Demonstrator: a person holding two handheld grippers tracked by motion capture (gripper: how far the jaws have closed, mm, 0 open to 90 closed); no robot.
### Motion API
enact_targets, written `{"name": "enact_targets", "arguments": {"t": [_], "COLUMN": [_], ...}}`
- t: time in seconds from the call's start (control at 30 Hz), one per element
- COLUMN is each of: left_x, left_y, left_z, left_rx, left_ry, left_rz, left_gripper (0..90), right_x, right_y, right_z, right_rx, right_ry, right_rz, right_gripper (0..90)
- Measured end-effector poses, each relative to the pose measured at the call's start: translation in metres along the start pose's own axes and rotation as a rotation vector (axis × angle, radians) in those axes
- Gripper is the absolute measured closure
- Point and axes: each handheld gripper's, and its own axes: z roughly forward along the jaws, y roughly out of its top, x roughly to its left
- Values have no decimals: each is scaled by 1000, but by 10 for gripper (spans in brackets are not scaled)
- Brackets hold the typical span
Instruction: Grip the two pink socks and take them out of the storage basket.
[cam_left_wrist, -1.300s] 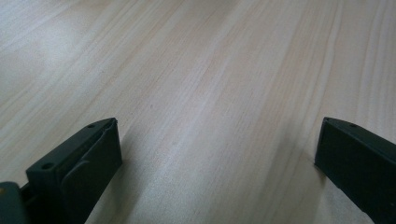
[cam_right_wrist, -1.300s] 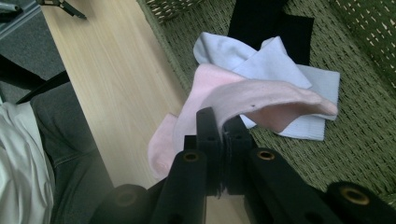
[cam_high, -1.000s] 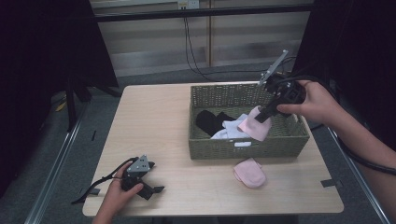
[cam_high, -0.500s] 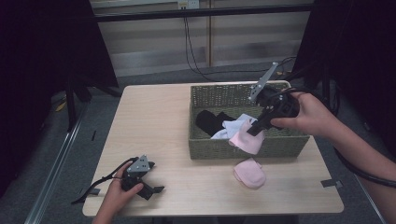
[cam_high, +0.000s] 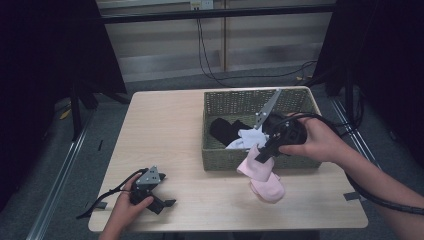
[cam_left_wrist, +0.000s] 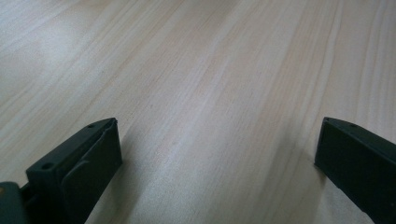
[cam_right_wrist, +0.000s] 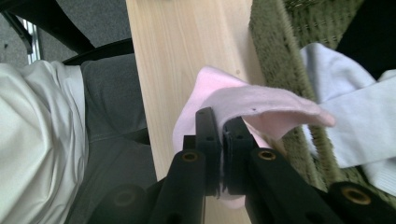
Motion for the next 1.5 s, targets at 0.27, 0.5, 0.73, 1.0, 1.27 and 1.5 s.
{"name": "enact_targets", "arguments": {"t": [0.27, 0.5, 0.73, 1.0, 1.27, 1.5], "left_x": [0, 0, 0, 0, 0, 0], "left_y": [0, 0, 0, 0, 0, 0], "left_z": [0, 0, 0, 0, 0, 0], "left_rx": [0, 0, 0, 1, 0, 0], "left_ry": [0, -1, -1, 0, 0, -1], "left_rz": [0, 0, 0, 0, 0, 0], "left_gripper": [0, 0, 0, 0, 0, 0], "right_x": [-1, -3, -6, -7, -7, -9], "right_y": [2, 1, -2, -10, -25, -41], "right_z": [31, 56, 72, 67, 59, 57], "right_rx": [47, 89, 106, 85, 49, 22], "right_ry": [24, 32, 35, 14, 3, -23], "right_rz": [-2, -6, -2, 34, 60, 67], "right_gripper": [865, 856, 804, 700, 539, 430]}}
